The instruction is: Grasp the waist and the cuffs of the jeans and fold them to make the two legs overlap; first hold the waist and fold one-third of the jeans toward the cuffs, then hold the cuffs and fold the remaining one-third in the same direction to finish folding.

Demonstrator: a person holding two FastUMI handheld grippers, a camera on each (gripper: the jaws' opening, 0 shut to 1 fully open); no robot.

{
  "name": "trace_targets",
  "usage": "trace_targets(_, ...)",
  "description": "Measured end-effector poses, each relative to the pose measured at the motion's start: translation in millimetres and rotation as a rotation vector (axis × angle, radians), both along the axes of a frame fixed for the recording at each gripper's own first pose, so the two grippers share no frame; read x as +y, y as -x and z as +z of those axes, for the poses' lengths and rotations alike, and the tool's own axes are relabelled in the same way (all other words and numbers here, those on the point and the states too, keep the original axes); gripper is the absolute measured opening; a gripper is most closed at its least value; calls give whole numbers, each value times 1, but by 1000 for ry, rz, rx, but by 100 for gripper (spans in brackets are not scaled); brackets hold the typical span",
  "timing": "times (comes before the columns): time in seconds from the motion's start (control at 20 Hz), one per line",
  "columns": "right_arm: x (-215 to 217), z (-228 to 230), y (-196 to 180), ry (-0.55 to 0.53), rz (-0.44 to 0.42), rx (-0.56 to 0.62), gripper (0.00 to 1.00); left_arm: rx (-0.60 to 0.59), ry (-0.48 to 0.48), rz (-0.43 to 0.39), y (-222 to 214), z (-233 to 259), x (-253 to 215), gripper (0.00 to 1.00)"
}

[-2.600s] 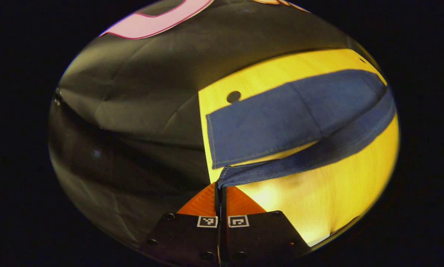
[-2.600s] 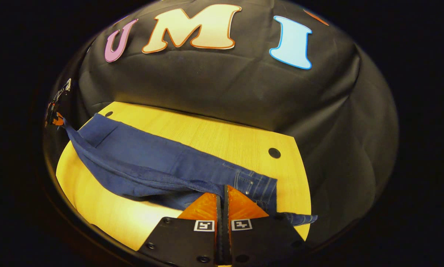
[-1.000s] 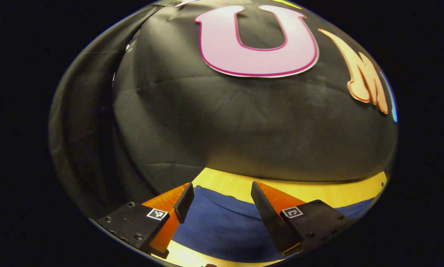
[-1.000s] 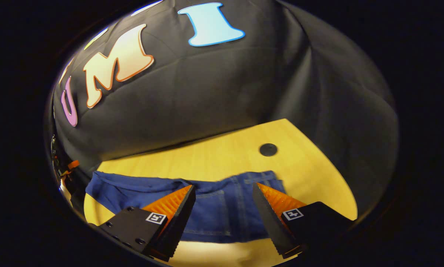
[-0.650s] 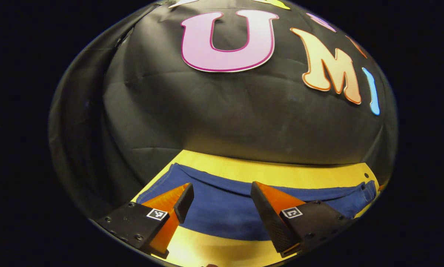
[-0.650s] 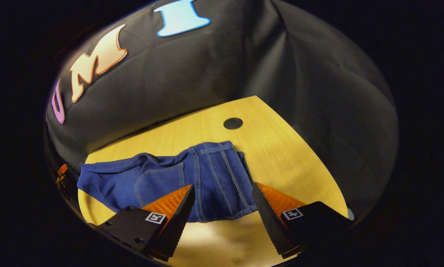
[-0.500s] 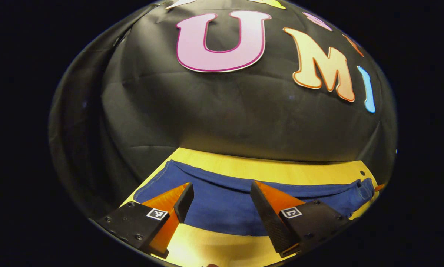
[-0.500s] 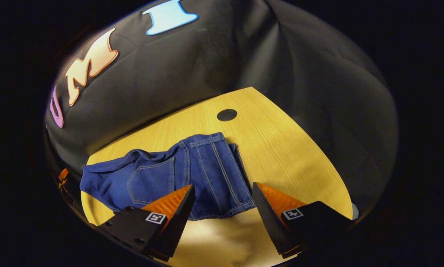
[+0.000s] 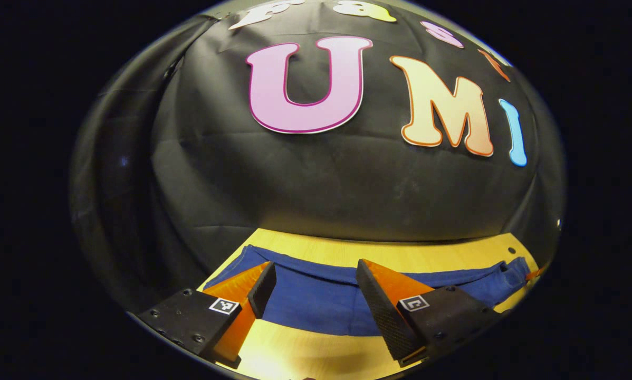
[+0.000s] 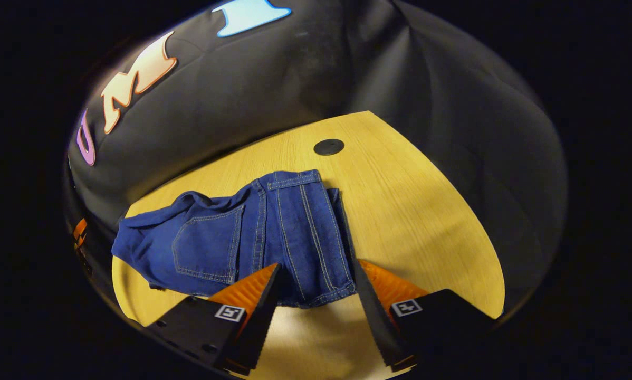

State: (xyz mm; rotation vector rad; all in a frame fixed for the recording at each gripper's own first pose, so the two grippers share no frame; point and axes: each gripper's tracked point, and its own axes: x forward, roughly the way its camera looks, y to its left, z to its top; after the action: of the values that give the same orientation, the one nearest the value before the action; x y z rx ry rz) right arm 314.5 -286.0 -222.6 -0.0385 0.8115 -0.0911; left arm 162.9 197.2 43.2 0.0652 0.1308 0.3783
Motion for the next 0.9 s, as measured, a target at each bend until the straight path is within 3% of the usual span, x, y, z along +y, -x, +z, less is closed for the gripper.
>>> trace_targets(0.2,5,-3,1,23,-15,0,47,-14,83,9,21,-5,-3,95)
trace_targets(0.35,11,-4,2,8,5,-4,42,-25,87,22,33,2,-3,95)
trace_targets(0.4,11,-4,1,6,15,-14,29,-28,87,24,36,4,-3,93)
trace_targets(0.45,11,-3,-1,15,17,-42,28,-27,93,24,39,5,-5,94)
trace_targets(0.5,12,0,-1,26,19,-55,11,-22,97,23,43,4,-6,94)
trace_targets(0.75,9,13,4,194,65,-36,2,19,86,23,57,-2,-13,95)
trace_targets(0.9,7,25,5,291,59,-22,4,36,88,13,61,-8,-20,95)
